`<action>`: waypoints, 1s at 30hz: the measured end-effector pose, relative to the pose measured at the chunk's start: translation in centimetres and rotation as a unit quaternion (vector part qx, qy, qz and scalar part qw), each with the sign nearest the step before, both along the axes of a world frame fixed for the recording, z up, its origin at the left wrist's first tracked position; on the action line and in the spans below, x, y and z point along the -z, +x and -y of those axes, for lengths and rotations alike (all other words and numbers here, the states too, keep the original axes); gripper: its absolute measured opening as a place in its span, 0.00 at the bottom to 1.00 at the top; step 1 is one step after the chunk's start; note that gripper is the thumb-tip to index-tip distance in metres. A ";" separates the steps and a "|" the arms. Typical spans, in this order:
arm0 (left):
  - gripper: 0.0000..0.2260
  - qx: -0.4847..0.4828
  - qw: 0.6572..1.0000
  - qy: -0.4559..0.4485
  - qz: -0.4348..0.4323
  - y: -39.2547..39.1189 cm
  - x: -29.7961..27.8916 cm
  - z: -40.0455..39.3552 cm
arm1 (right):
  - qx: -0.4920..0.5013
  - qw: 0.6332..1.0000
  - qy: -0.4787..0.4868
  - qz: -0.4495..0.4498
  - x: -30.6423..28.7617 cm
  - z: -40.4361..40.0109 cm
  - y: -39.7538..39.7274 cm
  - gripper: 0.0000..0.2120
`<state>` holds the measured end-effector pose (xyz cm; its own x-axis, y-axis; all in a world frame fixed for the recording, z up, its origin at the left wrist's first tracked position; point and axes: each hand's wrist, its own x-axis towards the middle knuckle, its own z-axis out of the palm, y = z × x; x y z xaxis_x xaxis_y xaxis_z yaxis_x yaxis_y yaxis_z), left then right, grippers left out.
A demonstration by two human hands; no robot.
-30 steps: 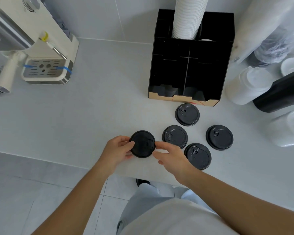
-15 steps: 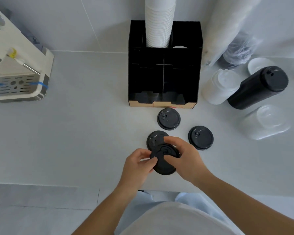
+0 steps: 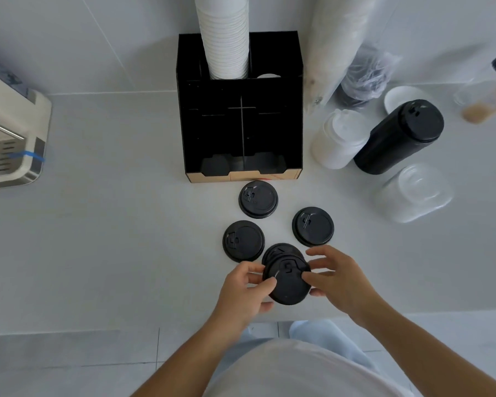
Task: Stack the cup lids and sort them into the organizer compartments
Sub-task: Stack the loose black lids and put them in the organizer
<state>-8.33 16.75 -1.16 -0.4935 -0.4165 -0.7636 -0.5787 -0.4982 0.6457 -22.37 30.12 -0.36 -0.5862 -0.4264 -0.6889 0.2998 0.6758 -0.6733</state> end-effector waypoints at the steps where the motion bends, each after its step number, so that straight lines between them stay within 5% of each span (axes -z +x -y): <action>1: 0.08 0.001 1.000 -0.010 0.010 -0.2 0.2 -0.4 | 0.001 1.000 0.006 -0.009 0.3 -0.3 -0.1 0.14; 8: 0.06 -0.007 0.995 -0.089 0.048 -0.9 1.3 -1.1 | -0.062 0.991 0.043 -0.112 1.3 0.1 -1.1 0.09; 15: 0.08 -0.019 0.988 -0.133 0.076 -1.5 2.0 -1.0 | -0.086 0.988 0.043 -0.121 2.0 0.6 -1.2 0.12; 30: 0.03 -0.085 0.992 -0.049 0.086 -1.6 1.8 -0.6 | -0.121 0.986 0.049 -0.108 2.7 1.5 -1.1 0.16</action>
<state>-9.89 17.30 -2.92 -0.2764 -0.5581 -0.7824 -0.5976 -0.5378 0.5947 -23.49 28.60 -3.04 -0.6130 -0.5099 -0.6035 -0.0215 0.7744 -0.6324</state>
